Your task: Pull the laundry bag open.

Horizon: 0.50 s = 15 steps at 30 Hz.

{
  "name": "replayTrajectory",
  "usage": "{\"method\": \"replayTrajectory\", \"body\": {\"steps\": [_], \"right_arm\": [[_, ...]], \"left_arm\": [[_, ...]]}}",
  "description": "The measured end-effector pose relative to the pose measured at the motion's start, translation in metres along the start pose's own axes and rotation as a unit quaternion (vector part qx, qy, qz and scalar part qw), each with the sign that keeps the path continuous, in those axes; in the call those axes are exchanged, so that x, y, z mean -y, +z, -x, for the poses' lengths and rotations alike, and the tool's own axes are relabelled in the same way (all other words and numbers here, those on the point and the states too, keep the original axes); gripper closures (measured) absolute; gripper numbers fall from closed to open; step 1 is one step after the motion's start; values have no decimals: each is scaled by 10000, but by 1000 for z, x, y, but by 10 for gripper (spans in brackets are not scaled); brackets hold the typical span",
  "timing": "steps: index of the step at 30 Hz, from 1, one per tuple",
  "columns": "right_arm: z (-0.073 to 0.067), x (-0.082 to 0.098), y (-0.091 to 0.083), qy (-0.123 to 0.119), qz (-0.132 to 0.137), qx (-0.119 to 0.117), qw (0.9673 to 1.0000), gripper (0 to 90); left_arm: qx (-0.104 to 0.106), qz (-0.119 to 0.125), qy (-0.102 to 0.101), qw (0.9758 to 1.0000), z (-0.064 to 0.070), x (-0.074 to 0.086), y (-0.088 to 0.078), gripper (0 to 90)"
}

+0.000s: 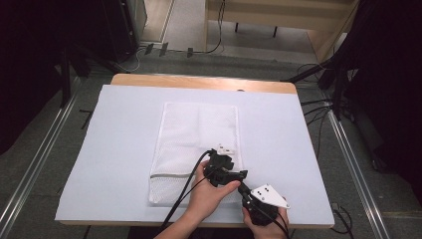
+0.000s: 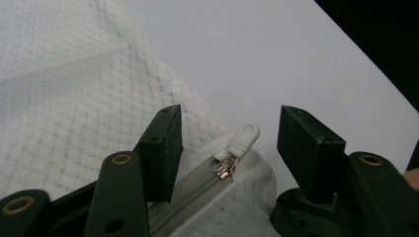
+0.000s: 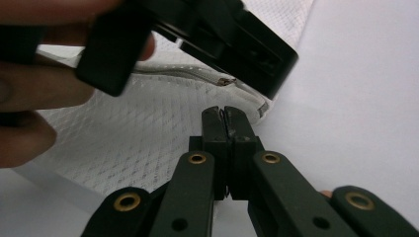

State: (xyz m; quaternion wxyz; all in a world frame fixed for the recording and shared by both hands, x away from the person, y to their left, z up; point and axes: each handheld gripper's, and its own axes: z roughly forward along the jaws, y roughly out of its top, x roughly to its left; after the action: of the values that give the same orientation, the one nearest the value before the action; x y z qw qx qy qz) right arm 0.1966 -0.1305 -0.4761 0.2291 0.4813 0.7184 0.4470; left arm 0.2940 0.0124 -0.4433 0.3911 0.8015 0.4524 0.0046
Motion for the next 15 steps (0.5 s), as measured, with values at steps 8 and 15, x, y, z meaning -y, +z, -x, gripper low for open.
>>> {"method": "replayTrajectory", "body": {"steps": [8, 15], "right_arm": [[1, 0, 1, -29, -35, -14, 10000, 900], [3, -1, 0, 13, -45, 38, 10000, 900]], "left_arm": [[228, -43, 22, 9997, -6, -3, -1, 822], [365, 148, 9, 9992, -13, -3, -15, 835]]}}
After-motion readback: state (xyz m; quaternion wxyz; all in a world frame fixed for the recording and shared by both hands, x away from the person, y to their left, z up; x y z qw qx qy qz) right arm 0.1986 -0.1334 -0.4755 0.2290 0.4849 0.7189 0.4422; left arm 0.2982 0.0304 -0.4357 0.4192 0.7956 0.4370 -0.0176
